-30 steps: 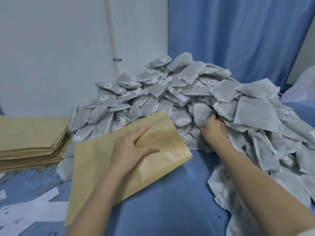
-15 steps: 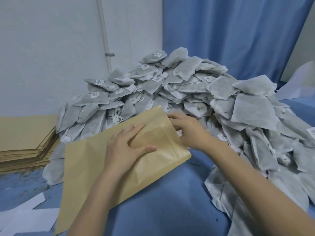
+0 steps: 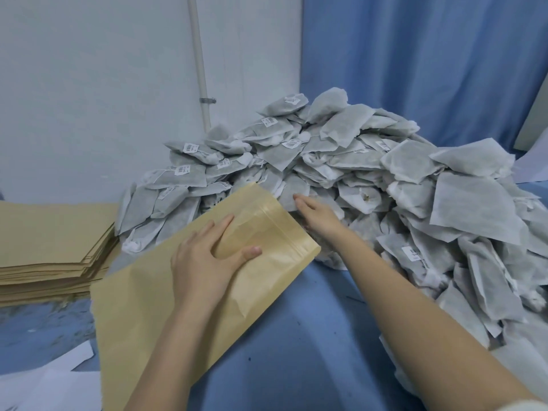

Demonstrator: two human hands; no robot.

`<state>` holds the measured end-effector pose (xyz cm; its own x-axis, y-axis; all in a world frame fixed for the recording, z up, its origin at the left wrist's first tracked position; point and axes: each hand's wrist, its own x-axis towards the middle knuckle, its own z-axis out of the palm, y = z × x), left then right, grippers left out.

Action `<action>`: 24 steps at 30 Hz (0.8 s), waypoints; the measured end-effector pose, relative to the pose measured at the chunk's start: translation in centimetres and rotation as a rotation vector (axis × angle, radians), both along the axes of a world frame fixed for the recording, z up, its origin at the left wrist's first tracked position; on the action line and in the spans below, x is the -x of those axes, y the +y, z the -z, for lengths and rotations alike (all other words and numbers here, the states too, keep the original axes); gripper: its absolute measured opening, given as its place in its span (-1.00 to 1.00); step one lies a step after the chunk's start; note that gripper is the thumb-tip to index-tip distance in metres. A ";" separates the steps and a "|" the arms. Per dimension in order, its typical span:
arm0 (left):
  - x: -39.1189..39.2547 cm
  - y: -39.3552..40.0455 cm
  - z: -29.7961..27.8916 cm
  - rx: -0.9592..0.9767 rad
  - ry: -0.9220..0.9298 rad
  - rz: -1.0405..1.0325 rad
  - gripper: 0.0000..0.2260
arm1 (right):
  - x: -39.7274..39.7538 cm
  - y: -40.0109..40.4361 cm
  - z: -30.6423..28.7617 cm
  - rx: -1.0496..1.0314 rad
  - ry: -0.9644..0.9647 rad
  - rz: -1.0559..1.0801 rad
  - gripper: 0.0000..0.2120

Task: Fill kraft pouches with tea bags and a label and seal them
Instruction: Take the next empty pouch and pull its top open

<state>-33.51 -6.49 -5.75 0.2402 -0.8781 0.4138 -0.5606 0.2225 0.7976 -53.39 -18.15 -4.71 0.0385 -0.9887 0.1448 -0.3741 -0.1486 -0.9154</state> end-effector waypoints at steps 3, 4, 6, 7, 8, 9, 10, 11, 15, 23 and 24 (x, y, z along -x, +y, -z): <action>-0.3 -0.3 -0.1 0.007 0.016 -0.012 -0.29 | -0.7 -0.5 0.0 0.038 -0.109 0.146 -0.74; -0.2 -0.3 -0.1 0.003 0.014 -0.013 -0.29 | -0.4 -0.2 -0.1 0.086 -0.142 0.240 -0.73; -0.1 -0.4 0.0 -0.012 -0.004 -0.015 -0.28 | 0.8 0.7 -0.2 0.161 -0.206 0.382 -0.76; 0.0 -0.4 0.0 -0.020 -0.013 -0.014 -0.28 | 1.5 1.2 -0.3 0.174 -0.250 0.403 -0.78; 0.1 -0.4 0.0 -0.025 -0.017 -0.011 -0.28 | 2.1 1.9 -0.6 0.183 -0.315 0.391 -0.81; 0.1 -0.3 0.0 -0.027 -0.014 -0.009 -0.28 | 2.6 2.4 -0.9 0.196 -0.389 0.359 -0.80; 0.1 -0.3 0.0 -0.029 -0.009 -0.008 -0.28 | 3.2 3.0 -1.1 0.222 -0.443 0.329 -0.77; 0.0 -0.2 -0.1 -0.029 -0.002 -0.009 -0.28 | 3.7 3.5 -1.3 0.255 -0.455 0.311 -0.75; -0.4 0.1 -0.5 -0.016 0.030 0.009 -0.30 | 4.8 4.9 -2.8 0.299 -0.353 0.181 -0.78; -0.1 0.3 -1.3 0.006 0.028 0.086 -0.37 | -0.2 5.3 -5.1 0.118 0.173 -0.437 -0.73; 0.0 0.4 -1.3 0.008 0.019 0.088 -0.37 | -1.0 5.3 -5.1 0.086 0.267 -0.474 -0.72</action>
<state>-33.46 -6.10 -4.48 0.1704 -0.8926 0.4173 -0.5233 0.2769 0.8059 -52.36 -12.86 0.34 0.5234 -0.8391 0.1481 -0.4654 -0.4271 -0.7752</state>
